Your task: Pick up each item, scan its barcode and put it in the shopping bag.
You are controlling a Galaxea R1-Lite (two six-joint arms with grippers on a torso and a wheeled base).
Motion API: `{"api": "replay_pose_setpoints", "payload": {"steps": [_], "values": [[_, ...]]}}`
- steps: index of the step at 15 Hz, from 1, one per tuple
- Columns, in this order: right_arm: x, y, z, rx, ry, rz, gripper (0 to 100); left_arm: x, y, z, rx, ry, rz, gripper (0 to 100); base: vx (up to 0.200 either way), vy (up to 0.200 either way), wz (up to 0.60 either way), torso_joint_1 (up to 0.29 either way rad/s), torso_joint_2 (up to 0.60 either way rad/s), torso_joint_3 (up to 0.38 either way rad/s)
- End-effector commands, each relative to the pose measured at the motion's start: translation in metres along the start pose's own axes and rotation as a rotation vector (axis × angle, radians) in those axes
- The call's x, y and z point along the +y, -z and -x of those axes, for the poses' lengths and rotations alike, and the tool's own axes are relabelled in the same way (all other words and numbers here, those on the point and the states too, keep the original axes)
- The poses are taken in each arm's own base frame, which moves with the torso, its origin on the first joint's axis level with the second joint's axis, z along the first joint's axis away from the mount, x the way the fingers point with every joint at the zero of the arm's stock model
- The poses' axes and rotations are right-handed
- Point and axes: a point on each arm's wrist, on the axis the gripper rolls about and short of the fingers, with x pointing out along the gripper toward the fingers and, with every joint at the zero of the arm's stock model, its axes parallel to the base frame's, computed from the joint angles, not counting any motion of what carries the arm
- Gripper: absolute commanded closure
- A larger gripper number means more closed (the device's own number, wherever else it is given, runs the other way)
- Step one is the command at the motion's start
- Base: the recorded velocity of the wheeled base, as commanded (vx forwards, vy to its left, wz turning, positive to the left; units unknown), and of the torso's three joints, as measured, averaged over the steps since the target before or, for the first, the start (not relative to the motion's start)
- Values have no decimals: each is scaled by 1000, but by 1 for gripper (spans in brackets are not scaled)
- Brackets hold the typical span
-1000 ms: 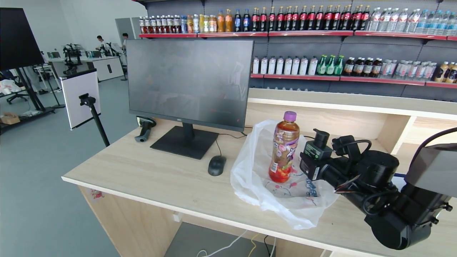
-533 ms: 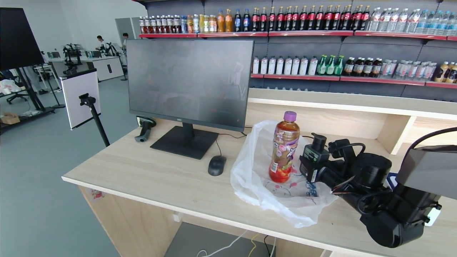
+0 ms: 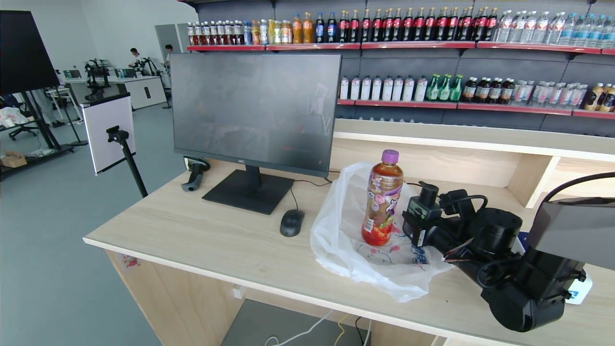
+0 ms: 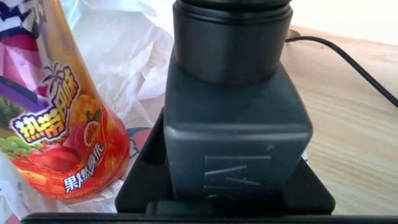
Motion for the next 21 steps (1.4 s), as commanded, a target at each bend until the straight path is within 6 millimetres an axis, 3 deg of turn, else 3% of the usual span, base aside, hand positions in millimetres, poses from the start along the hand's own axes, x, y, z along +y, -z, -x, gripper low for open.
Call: {"api": "replay_pose_setpoints", "payload": {"steps": [1, 14, 15, 21], "values": [[-2, 6, -1, 19, 5, 0, 100, 0, 0, 0, -1, 0, 1, 0, 0, 0, 0, 0, 0, 0], [-4, 9, 1, 36, 4, -1, 100, 0, 0, 0, -1, -2, 1, 0, 0, 0, 0, 0, 0, 0], [-4, 9, 1, 37, 4, -1, 0, 0, 0, 0, -1, 0, 2, 0, 0, 0, 0, 0, 0, 0], [-9, 2, 11, 33, 23, -9, 0, 0, 0, 0, -1, 0, 2, 0, 0, 0, 0, 0, 0, 0]]}}
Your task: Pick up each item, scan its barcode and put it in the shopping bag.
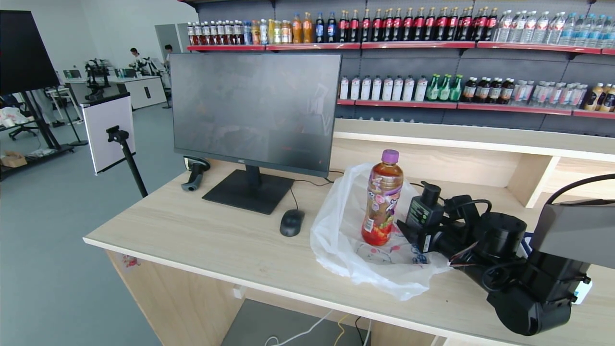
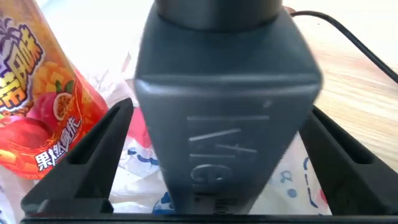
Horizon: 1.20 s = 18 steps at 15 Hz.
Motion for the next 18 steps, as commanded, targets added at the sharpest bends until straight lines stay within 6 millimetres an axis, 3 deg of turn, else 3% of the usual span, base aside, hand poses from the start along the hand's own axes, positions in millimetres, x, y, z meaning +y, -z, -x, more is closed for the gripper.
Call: {"api": "replay_pose_setpoints", "payload": {"steps": [1, 4, 7, 10, 12, 15, 17, 18], "values": [[-2, -11, 7, -25, 5, 1, 0, 0, 0, 0, -1, -2, 0, 0, 0, 0, 0, 0, 0, 0], [-1, -30, 28, -62, 5, 3, 0, 0, 0, 0, -1, 0, 0, 0, 0, 0, 0, 0, 0, 0], [2, -56, 65, -119, 0, 9, 0, 0, 0, 0, -1, -2, 0, 0, 0, 0, 0, 0, 0, 0], [5, -75, 122, -175, -1, 13, 0, 0, 0, 0, 1, -2, -1, 0, 0, 0, 0, 0, 0, 0], [11, -69, 175, -168, -26, 11, 0, 0, 0, 0, 2, -2, -1, 0, 0, 0, 0, 0, 0, 0], [12, -96, 212, -354, -37, -14, 0, 0, 0, 0, 1, -2, 0, 0, 0, 0, 0, 0, 0, 0], [13, -88, 240, -255, -61, -4, 0, 0, 0, 0, 2, -2, 0, 0, 0, 0, 0, 0, 0, 0], [14, -73, 263, -145, -66, 5, 0, 0, 0, 0, 1, -2, 0, 0, 0, 0, 0, 0, 0, 0]]}}
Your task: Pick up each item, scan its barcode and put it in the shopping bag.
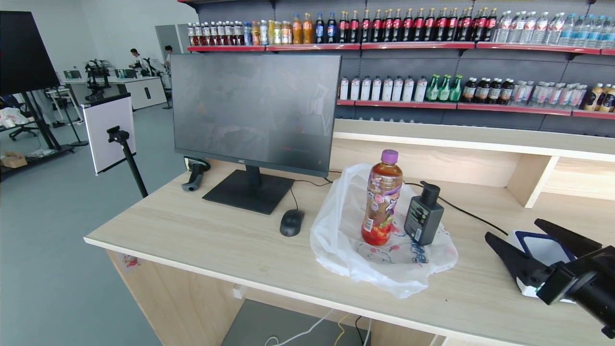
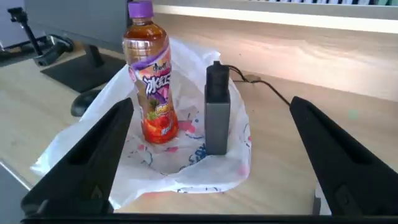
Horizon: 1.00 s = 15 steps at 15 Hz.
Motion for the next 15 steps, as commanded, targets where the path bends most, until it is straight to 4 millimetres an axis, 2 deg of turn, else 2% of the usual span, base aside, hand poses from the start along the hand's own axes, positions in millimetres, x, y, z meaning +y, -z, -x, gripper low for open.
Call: {"api": "replay_pose_setpoints", "payload": {"steps": [1, 2, 3, 5, 7, 10, 11, 13, 15], "values": [[7, 15, 91, 121, -39, 32, 0, 0, 0, 0, -1, 0, 0, 0, 0, 0, 0, 0, 0, 0], [9, 42, 130, 189, -56, 76, 0, 0, 0, 0, -1, 0, 0, 0, 0, 0, 0, 0, 0, 0], [9, 66, 158, 179, -74, 95, 0, 0, 0, 0, -1, 0, 0, 0, 0, 0, 0, 0, 0, 0], [9, 63, 160, 86, -45, 112, 0, 0, 0, 0, -1, 0, 0, 0, 0, 0, 0, 0, 0, 0], [9, 63, 160, 94, -46, 120, 0, 0, 0, 0, -1, 0, 0, 0, 0, 0, 0, 0, 0, 0], [7, 64, 160, 105, 26, 23, 0, 0, 0, 0, 1, 0, 0, 0, 0, 0, 0, 0, 0, 0], [8, 64, 159, 113, 60, 23, 0, 0, 0, 0, -1, 0, 0, 0, 0, 0, 0, 0, 0, 0], [10, 63, 156, 159, 254, 11, 0, 0, 0, 0, -1, 0, 0, 0, 0, 0, 0, 0, 0, 0], [12, 65, 163, 63, 270, 26, 0, 0, 0, 0, 1, 0, 0, 0, 0, 0, 0, 0, 0, 0]]}}
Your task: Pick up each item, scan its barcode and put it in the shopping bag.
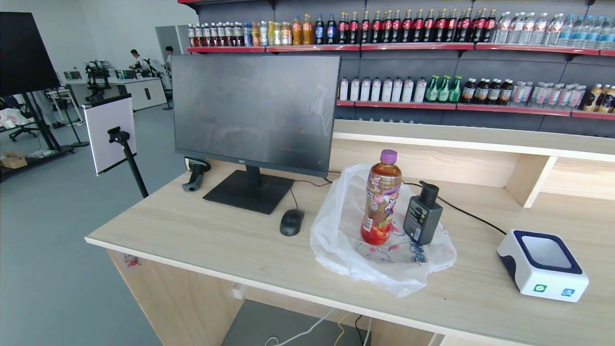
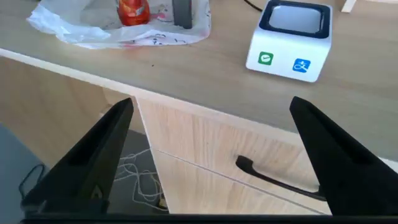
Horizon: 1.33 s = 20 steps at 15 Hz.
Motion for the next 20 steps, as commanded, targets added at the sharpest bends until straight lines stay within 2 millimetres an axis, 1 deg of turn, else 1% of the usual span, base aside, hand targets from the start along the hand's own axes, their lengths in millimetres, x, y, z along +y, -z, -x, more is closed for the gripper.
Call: {"api": "replay_pose_setpoints", "payload": {"steps": [1, 4, 6, 11, 15, 20], "values": [[1, 3, 8, -107, 54, 9, 0, 0, 0, 0, 1, -1, 1, 0, 0, 0, 0, 0, 0, 0], [1, 3, 8, -106, 52, 9, 0, 0, 0, 0, -1, -1, -1, 0, 0, 0, 0, 0, 0, 0], [1, 3, 8, -108, 52, -20, 0, 0, 0, 0, -1, -1, 1, 0, -200, 0, 0, 7, -2, 0], [1, 3, 8, -107, 52, 4, 0, 0, 0, 0, -1, -1, 2, 0, -200, 0, 0, 6, -1, 3], [1, 3, 8, -107, 52, 1, 0, 0, 0, 0, -1, 1, -1, 0, 0, 0, 0, 0, 0, 0], [1, 3, 8, -107, 52, 1, 0, 0, 0, 0, 1, -1, -4, 0, 0, 0, -600, 5, -1, 0]]}}
